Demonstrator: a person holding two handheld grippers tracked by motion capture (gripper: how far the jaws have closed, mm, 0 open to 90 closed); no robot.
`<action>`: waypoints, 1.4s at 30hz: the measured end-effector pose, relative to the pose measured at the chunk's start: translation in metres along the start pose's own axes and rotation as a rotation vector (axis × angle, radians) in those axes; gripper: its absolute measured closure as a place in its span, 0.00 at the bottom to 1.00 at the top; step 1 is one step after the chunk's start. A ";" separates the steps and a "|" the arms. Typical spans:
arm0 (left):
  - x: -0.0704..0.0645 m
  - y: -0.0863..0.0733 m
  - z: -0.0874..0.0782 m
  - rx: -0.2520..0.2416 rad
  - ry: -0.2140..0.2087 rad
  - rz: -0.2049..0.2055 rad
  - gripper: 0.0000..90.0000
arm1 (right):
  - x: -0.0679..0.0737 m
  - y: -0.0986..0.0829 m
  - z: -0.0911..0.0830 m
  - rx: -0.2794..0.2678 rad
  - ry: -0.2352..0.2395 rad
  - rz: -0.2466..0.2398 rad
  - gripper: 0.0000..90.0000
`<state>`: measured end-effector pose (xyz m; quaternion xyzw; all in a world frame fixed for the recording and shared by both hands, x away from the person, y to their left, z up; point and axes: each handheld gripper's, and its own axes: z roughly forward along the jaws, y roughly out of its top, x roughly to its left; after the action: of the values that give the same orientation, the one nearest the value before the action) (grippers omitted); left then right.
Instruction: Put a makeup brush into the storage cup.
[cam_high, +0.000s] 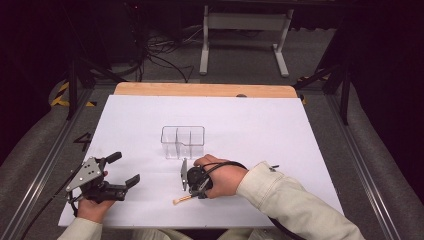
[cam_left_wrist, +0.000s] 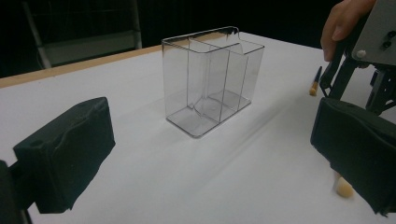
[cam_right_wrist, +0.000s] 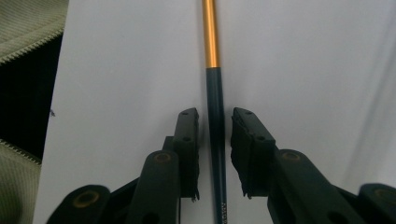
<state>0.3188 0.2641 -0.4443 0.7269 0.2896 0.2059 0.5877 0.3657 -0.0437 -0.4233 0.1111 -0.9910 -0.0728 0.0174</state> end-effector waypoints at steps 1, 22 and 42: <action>0.000 0.000 0.000 0.000 0.000 0.000 0.00 | 0.000 0.001 0.000 0.004 -0.001 0.000 0.81; 0.000 0.000 0.000 0.000 0.000 0.000 0.00 | 0.007 0.002 -0.003 -0.010 -0.006 -0.013 0.93; 0.000 0.000 0.000 -0.003 0.003 -0.003 0.00 | 0.007 -0.009 -0.040 -0.168 -0.071 0.053 0.93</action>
<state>0.3189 0.2644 -0.4444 0.7255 0.2910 0.2065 0.5886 0.3625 -0.0592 -0.3847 0.0804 -0.9840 -0.1590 -0.0067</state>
